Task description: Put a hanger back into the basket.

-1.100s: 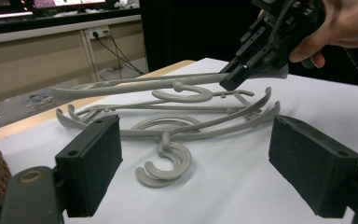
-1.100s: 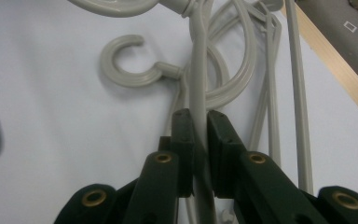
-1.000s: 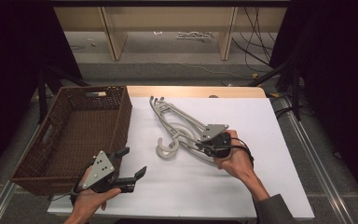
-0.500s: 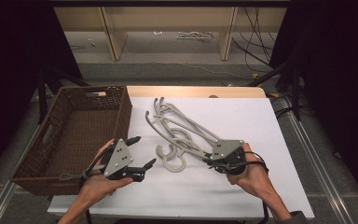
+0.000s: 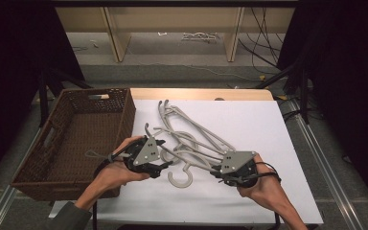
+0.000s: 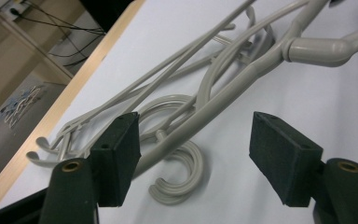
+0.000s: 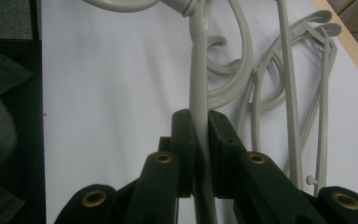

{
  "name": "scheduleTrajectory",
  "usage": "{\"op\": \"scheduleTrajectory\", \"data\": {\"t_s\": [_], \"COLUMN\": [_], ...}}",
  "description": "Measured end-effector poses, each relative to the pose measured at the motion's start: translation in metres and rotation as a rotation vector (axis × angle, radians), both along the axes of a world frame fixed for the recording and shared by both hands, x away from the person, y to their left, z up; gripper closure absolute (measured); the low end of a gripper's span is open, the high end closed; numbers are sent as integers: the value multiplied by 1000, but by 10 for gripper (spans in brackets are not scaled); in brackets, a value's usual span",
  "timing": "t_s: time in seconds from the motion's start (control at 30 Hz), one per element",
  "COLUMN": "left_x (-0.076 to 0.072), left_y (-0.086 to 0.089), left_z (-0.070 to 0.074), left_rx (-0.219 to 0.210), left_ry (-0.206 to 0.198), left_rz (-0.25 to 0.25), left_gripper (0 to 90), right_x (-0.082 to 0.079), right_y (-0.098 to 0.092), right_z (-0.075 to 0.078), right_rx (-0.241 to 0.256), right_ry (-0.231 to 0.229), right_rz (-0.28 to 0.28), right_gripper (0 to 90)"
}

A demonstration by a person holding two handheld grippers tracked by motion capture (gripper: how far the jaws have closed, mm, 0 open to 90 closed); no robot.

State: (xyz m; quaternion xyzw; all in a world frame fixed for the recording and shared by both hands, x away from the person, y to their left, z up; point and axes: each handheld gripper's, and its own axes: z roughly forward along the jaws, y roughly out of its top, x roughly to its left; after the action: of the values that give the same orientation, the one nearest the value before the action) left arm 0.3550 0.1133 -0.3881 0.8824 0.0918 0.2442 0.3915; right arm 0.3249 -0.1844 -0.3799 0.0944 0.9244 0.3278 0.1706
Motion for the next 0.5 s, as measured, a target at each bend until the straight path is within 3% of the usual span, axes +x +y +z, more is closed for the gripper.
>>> {"op": "scheduleTrajectory", "data": {"t_s": [0.17,0.33,0.5], "left_x": [2,-1,-4], "left_y": [-5,-14,-19], "left_z": [-4,-11,-12], "left_rx": [33,98,108], "left_ry": [-10,-25,-7], "left_rz": [-43,-107,-156], "left_gripper": [386,424,596], "right_x": [-2,-4,-5], "right_y": [3,6,8], "right_z": [-1,-1,-3], "right_rx": [0,-4,-9], "right_ry": [0,9,21], "right_rz": [13,54,71], "right_gripper": [827,827,827]}}
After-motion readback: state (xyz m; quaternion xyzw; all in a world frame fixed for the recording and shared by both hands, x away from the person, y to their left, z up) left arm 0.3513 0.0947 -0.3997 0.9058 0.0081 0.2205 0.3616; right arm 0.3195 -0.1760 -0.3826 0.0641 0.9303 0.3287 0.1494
